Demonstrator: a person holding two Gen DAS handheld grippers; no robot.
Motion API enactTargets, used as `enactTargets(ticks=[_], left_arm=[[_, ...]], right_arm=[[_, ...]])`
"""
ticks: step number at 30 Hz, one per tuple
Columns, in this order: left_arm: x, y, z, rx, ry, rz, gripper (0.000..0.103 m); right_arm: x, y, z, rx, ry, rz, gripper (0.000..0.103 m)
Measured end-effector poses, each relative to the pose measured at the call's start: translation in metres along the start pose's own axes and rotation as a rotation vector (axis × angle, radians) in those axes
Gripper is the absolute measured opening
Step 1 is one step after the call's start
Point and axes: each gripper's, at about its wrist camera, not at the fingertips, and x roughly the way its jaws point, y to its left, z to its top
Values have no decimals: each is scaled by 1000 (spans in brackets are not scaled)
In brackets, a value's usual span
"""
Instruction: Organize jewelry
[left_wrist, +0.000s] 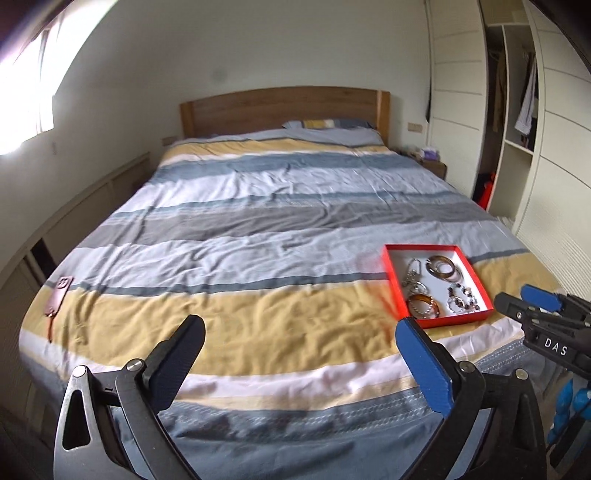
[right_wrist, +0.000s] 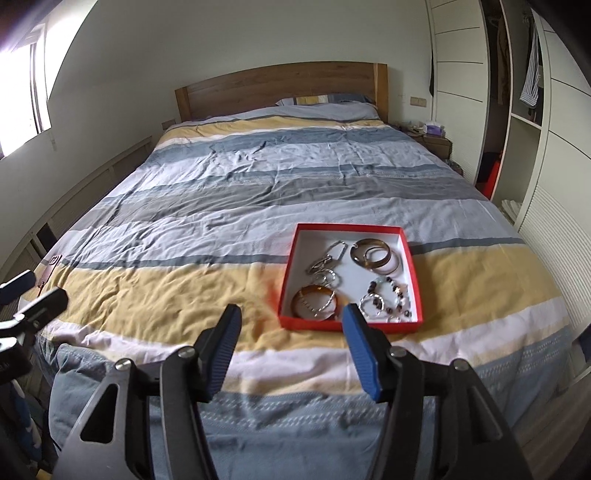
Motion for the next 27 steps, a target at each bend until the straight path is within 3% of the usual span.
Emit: enactTargets(ticks=[15,27], left_arm=[[-68,33,-21,-49,-129,61,102],[-82,45,-23,-80,-172,59,102]], right_arm=[[-60,39,-14,-73,-97,-12,61],[-72,42,-14,-65,-155,-49,61]])
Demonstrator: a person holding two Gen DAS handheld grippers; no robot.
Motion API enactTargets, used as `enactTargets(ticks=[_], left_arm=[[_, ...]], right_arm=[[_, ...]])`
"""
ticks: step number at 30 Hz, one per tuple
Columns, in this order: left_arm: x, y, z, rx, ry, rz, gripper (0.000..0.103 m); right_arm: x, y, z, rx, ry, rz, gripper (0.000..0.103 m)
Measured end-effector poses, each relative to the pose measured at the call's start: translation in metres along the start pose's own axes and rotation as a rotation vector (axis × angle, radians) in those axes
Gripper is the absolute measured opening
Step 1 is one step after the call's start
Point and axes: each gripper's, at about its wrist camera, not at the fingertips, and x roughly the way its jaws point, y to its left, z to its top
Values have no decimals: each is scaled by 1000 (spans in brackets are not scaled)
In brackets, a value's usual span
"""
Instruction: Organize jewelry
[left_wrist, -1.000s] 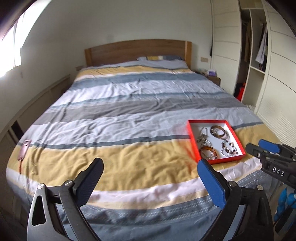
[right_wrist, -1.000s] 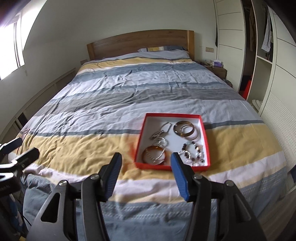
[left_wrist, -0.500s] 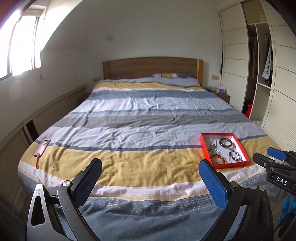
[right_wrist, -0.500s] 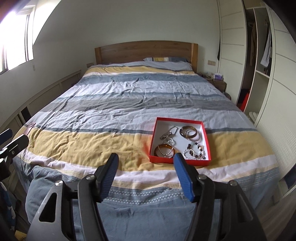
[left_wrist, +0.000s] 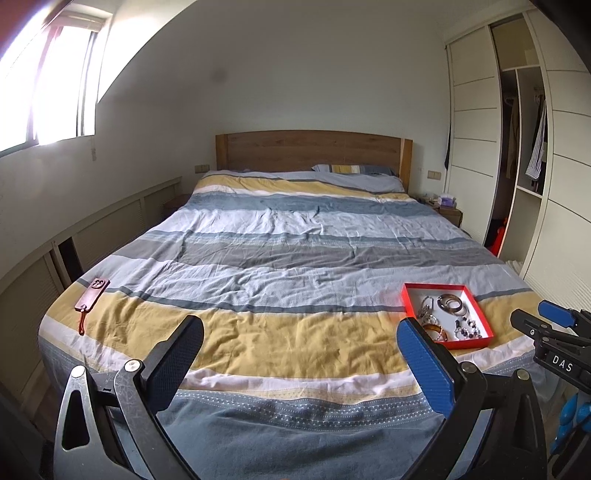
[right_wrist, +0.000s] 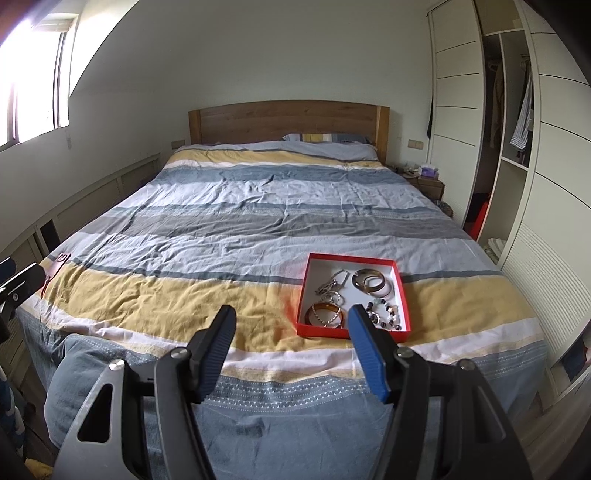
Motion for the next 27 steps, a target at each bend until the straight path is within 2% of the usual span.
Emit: enactTargets(ticks=[5,27], left_arm=[[2,3,-1,-7,-9,9,102],[55,13,-9,-17,80,67,102]], right_arm=[[0,-2,1,12,-29,-22,61],[56,7,-7,-29,106,-39,65]])
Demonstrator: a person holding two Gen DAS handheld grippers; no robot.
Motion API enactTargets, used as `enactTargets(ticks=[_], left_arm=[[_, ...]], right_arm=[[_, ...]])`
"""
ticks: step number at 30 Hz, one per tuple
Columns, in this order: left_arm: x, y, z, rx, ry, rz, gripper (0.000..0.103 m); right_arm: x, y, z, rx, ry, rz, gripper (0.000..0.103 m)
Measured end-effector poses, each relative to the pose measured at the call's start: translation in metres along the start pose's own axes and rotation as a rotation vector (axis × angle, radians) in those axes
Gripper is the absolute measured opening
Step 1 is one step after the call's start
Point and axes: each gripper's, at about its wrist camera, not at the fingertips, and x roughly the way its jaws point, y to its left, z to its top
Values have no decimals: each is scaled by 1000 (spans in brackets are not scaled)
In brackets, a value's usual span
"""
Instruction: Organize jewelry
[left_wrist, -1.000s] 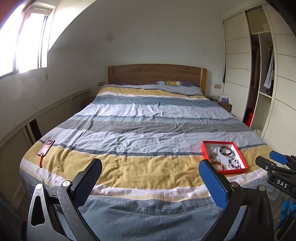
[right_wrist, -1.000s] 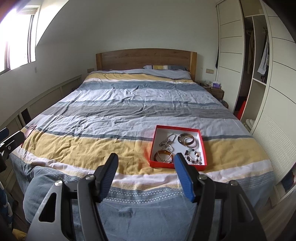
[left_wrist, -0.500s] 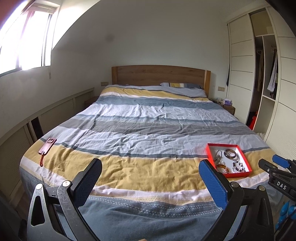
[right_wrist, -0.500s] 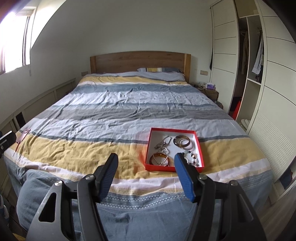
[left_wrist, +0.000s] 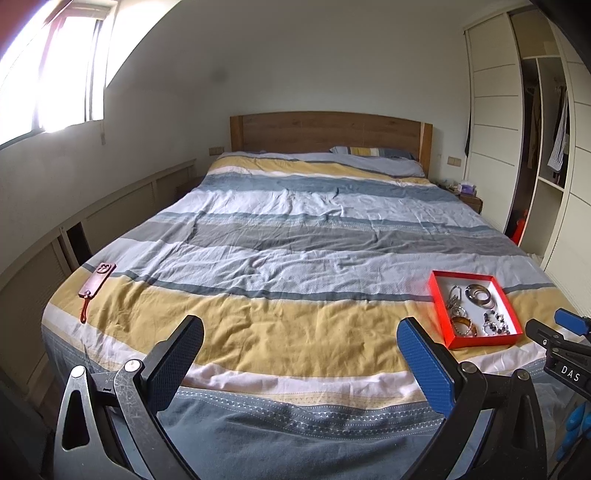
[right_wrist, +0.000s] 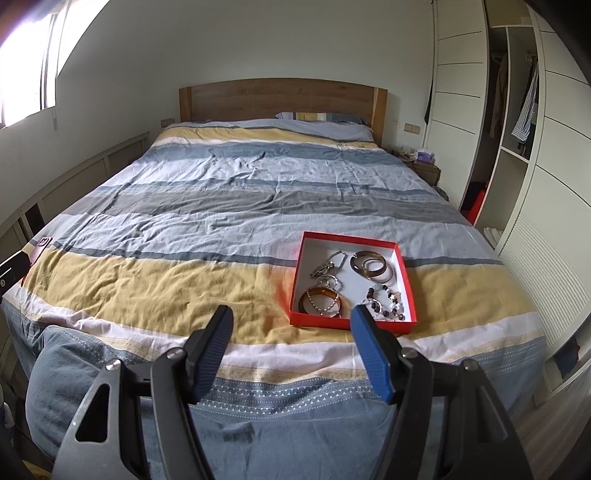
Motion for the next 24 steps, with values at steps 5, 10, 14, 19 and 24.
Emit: enactTargets(ticks=[5,10,14,19,24], left_arm=[[14,-4,-2,22,33,0,102],[30,-9,-12,46,82,-4,102],[44,-11,-20,54,128,-6,102],[59,-12,-27,62,175,-5,102],[73,-13,-33,62,220,-6,102]], right_arm=[[15,-4,-3,11,33,3,65],[32,-6,-11,20,74,5,65],[46,-8,-20,30,111,7,65],[61,-9,-27,40,152,17,65],[73,-9,-31,40,178,23,65]])
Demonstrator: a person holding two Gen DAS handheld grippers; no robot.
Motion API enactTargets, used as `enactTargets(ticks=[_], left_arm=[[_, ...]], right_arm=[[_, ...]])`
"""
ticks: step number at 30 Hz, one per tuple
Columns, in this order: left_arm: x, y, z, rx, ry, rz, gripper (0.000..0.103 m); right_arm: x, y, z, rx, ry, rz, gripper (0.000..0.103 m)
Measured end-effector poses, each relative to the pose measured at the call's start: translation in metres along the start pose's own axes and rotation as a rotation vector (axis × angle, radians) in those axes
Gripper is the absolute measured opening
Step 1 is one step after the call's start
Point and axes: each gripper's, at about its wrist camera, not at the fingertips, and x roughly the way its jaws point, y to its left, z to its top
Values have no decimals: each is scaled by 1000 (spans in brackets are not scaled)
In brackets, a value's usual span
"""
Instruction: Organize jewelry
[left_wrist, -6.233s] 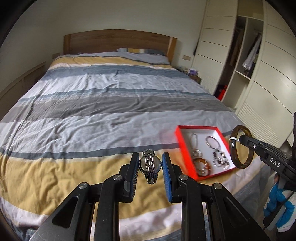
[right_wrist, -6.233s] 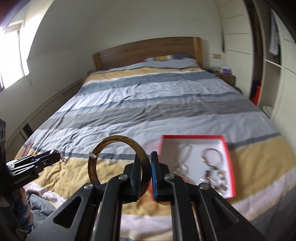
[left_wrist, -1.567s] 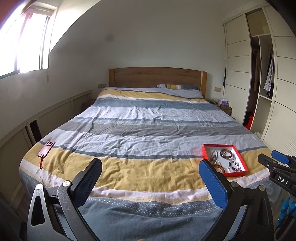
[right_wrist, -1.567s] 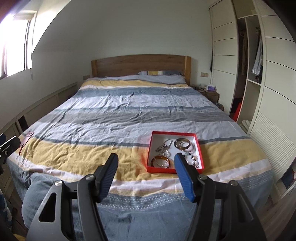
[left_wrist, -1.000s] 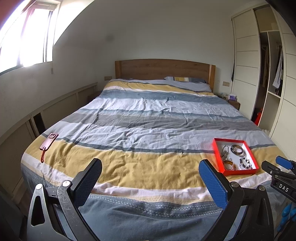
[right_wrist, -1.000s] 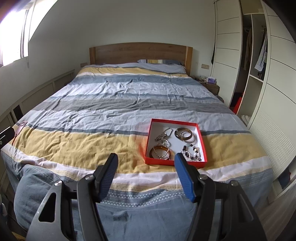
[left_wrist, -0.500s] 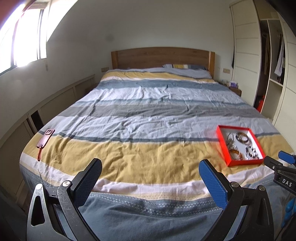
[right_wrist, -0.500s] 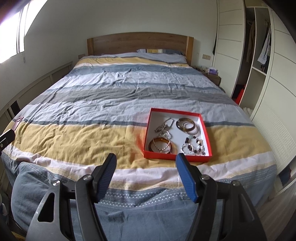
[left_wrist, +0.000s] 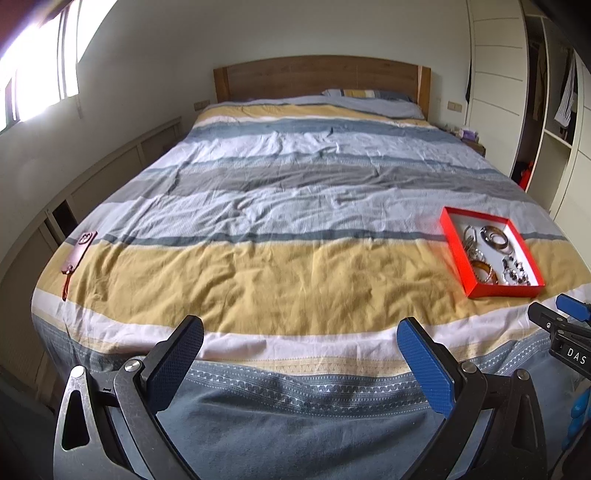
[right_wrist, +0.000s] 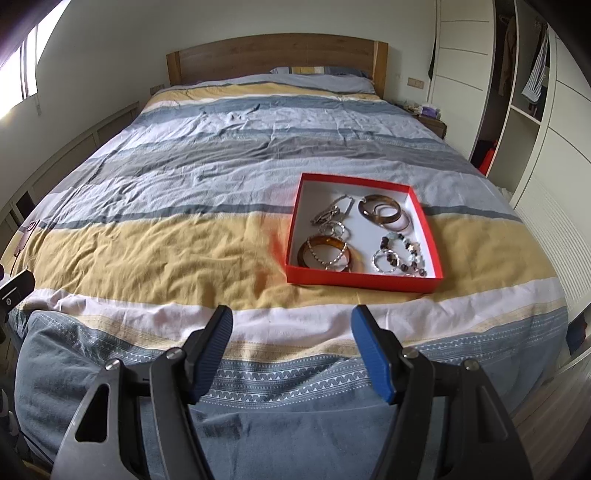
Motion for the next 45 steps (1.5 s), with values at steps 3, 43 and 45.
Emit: enactTargets(ticks=[3,43,45], left_arm=[[7,-1,-2,2,23,1,102],[26,1,-10,12,82,-8,102],[26,1,-10,11,83,-7,102]], right_arm=[[7,-1,-1,2,18,2,65],[19,-3,-5,8,57,-10,65],[19,-3,-5,8,57,-9,65]])
